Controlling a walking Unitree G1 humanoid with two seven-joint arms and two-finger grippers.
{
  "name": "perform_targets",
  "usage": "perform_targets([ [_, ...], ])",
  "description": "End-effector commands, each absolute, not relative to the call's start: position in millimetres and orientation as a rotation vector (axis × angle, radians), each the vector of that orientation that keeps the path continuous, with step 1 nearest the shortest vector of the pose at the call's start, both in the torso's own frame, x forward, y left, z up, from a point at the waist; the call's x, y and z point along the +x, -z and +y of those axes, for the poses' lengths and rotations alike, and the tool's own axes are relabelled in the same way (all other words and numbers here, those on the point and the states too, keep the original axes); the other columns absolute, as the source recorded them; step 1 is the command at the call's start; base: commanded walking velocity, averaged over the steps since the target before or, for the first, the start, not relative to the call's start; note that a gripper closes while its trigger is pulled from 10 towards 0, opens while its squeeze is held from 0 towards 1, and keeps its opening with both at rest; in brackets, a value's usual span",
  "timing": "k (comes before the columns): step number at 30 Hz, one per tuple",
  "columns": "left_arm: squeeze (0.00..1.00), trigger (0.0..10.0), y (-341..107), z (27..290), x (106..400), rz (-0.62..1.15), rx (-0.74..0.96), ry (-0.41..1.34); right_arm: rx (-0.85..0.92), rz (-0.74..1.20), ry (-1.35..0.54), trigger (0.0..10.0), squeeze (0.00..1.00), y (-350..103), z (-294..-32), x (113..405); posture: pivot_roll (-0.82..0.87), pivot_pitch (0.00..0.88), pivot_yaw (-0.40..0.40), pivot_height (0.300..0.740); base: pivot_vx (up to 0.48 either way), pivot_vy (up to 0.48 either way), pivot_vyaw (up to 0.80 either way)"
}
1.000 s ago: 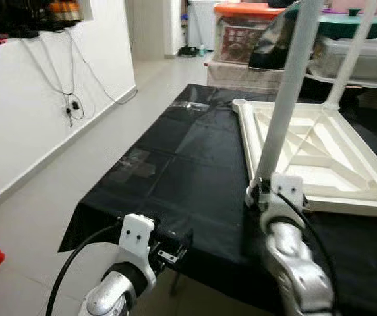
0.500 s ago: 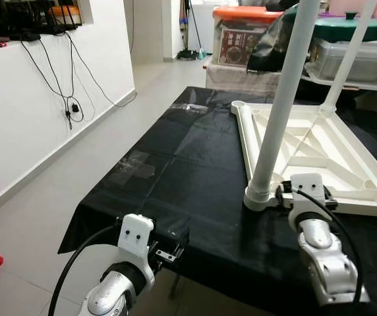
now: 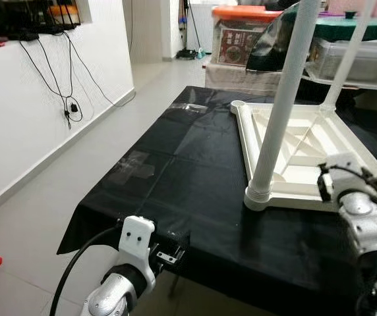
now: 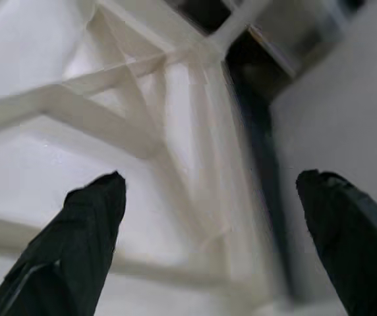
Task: Building children table
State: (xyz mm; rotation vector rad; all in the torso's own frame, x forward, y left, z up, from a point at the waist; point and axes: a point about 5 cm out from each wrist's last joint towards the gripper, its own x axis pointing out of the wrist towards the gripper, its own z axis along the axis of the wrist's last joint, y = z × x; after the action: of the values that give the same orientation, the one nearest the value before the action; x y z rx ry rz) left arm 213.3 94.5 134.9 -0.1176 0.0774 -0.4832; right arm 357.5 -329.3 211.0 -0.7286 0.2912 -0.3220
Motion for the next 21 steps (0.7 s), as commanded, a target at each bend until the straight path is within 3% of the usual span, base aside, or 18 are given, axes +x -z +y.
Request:
perform_targets([
  [1,0.00,10.0,-134,94,210,0.095,-0.114,0.485,-0.796,0.329,0.241,10.0,0.00,-210,-327,361,0.17,0.087,-0.023,0.740,0.000,0.000,0.00],
  [4,0.00,10.0,-134,93,209,0.096,-0.116,0.489,-0.874,0.365,0.170,10.0,0.00,-222,-328,365,0.17,0.089,-0.025,0.740,0.000,0.000,0.00],
  [7,0.00,10.0,-137,92,204,0.098,-0.121,0.497,-0.993,0.509,-0.049,10.0,0.00,-230,-324,370,0.17,0.121,-0.033,0.740,0.000,0.000,0.00],
  [9,0.00,10.0,-137,92,204,0.098,-0.121,0.497,-0.993,0.509,-0.049,10.0,0.00,-230,-324,370,0.17,0.121,-0.033,0.740,0.000,0.000,0.00],
  [13,0.00,10.0,-141,92,194,0.110,-0.135,0.497,-1.090,0.684,-0.217,10.0,0.00,-227,-322,369,0.18,0.148,-0.034,0.740,0.000,0.000,0.00],
  [21,0.00,10.0,-145,91,182,0.126,-0.145,0.500,-1.150,0.841,-0.479,10.0,0.00,-217,-315,364,0.18,0.188,-0.028,0.740,0.000,0.000,0.00],
])
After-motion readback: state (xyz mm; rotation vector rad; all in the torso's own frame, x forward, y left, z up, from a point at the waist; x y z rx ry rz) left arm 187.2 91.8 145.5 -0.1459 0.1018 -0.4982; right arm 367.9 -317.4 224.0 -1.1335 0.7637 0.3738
